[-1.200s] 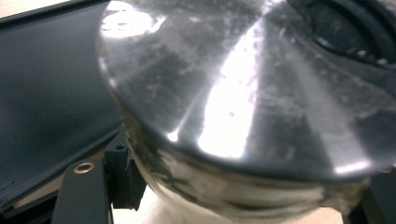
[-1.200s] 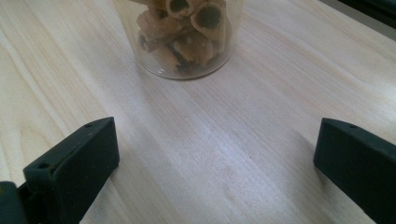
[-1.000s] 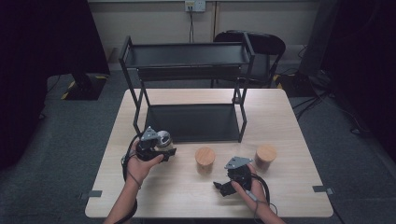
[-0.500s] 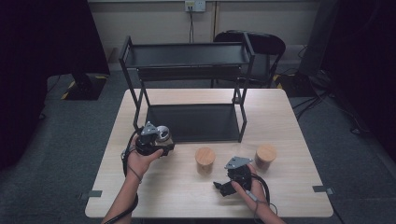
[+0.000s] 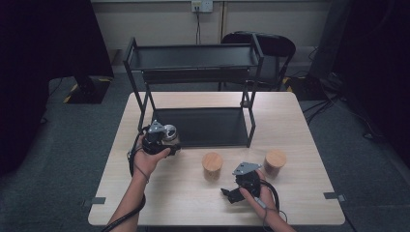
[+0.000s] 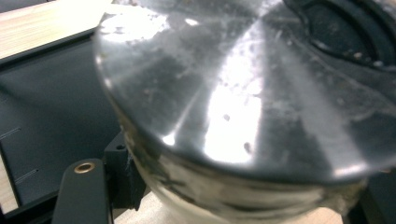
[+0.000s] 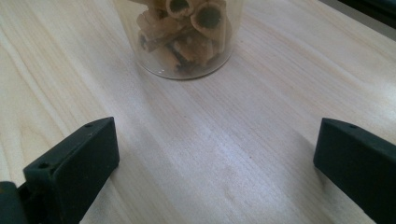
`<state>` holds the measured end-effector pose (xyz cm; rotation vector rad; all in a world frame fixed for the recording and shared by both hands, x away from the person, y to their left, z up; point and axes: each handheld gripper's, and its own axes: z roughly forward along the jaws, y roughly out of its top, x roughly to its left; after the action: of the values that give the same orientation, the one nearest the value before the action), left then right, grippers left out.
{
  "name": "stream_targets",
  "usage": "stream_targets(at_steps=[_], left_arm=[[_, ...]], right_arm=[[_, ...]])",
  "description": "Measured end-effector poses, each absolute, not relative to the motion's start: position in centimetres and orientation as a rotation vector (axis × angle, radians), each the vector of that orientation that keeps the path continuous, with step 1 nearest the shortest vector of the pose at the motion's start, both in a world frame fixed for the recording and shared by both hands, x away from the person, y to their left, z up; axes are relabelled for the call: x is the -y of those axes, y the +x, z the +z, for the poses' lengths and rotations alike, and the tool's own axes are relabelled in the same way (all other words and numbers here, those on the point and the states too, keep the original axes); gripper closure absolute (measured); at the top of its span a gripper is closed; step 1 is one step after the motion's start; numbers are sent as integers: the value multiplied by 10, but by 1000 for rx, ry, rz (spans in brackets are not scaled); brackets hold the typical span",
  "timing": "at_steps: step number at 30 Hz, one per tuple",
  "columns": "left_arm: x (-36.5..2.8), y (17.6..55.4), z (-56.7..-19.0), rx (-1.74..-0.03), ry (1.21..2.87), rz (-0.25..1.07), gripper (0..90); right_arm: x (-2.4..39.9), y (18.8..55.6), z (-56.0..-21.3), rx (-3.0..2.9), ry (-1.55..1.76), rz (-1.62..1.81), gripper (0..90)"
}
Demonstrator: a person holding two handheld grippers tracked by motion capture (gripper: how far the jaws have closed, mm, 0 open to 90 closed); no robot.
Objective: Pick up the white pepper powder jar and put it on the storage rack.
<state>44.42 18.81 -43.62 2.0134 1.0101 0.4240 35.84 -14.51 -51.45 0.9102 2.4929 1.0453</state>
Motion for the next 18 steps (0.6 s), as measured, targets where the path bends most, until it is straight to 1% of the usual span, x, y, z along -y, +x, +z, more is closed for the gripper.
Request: stream_targets(at_steps=[18], left_arm=[[-192,462,-432,-1057,1994,441,304]], right_arm=[[145,358,-514,-2493,910,1045,0]])
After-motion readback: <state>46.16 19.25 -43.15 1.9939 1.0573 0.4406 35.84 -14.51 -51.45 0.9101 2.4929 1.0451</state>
